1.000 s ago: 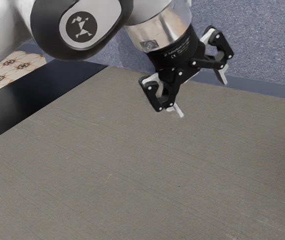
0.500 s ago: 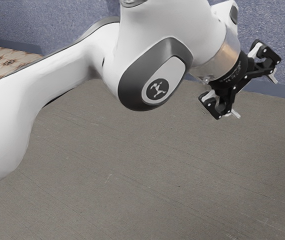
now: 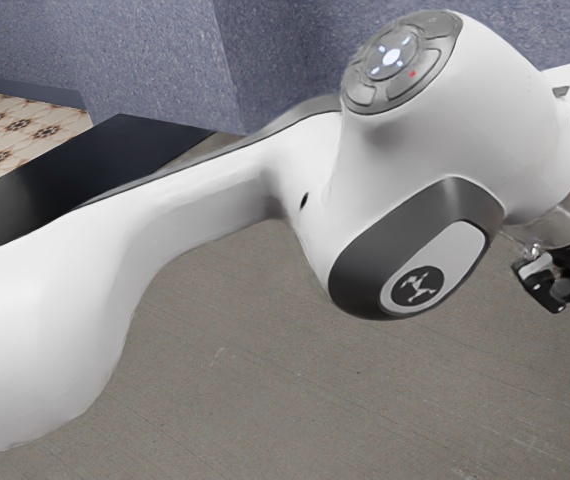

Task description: Pull the drawer handle with one arm to open the drawer

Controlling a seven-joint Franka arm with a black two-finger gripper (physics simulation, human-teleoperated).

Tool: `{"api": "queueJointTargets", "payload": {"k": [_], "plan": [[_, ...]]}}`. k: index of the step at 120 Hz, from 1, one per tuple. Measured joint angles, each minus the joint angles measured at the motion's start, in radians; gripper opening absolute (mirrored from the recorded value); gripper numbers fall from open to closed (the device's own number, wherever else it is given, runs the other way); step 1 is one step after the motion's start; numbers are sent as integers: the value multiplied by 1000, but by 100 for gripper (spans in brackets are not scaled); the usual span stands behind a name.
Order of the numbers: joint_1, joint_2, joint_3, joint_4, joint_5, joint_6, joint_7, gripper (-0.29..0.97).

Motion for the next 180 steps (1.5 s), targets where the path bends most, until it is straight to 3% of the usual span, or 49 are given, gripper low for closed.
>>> {"api": "queueJointTargets", "payload": {"k": [30, 63, 94, 112, 142, 180], "plan": [[-45, 37, -4, 35, -3, 56, 1, 68], [-66, 98, -63, 95, -6, 140, 2, 68], [12, 166, -153, 151, 5, 179, 5, 68], [15, 193, -152, 179, 18, 159, 6, 68], [31, 304, -162, 347, 50, 73, 7, 68], [35, 358, -163, 416, 60, 3, 8, 68]]}}
